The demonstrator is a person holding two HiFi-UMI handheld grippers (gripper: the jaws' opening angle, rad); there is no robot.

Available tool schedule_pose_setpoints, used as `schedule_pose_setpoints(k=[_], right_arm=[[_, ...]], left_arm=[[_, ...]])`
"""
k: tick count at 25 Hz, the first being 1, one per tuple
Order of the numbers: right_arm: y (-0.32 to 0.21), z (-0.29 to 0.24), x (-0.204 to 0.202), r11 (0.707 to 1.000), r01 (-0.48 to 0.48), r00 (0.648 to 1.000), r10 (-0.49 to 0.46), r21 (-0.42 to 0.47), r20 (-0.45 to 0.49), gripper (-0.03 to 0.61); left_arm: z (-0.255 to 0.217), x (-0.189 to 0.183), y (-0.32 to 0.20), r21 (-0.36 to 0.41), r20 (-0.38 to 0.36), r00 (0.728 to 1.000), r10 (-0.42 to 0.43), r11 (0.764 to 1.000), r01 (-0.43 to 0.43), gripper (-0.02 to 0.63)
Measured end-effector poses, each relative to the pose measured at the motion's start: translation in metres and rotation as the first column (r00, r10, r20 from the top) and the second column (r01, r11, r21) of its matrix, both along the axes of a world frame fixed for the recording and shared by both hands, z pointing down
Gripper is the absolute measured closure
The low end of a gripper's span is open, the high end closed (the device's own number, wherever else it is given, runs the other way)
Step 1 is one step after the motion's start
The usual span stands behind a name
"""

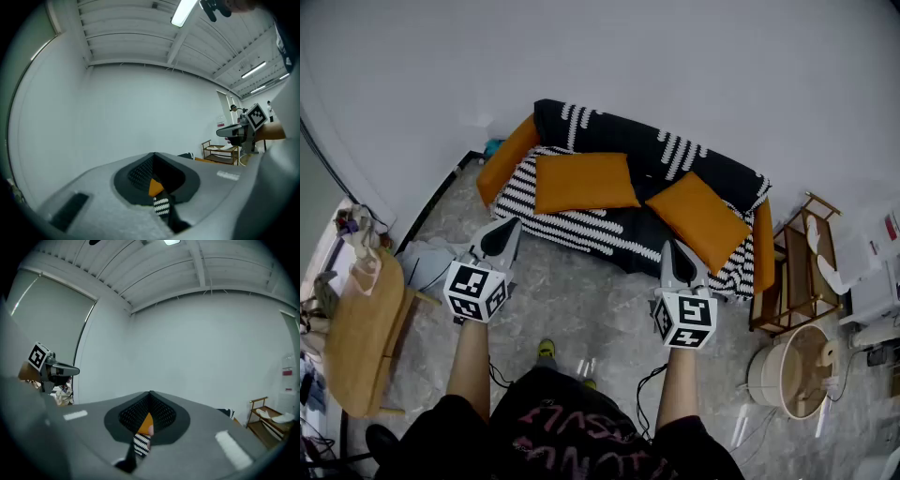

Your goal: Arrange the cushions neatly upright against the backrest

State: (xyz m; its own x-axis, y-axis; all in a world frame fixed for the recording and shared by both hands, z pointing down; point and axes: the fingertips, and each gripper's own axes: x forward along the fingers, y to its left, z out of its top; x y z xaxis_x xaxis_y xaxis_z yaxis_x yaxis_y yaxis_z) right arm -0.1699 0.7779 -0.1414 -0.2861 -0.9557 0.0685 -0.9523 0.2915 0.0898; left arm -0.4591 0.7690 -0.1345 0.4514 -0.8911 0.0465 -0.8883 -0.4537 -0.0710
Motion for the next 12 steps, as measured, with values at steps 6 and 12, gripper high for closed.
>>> schedule_pose_setpoints(k=[6,12], right_arm=[[-0.007,0.002,-0.008,1.0,-0.004,1.0,0.004,-0.001,-0.024,0.571],[-0.024,0.009,-0.023,1.0,0.011,1.0,-0.012,-0.018,-0.027,0.571]], left_arm=[[0.003,-0.009,-0.006,-0.011,0.001,1.0,-0.002,1.0,0.002,0.614],[0.009,-0.018,-0.024,-0.022,0.005,1.0,0.002,1.0,-0.002,0.614]])
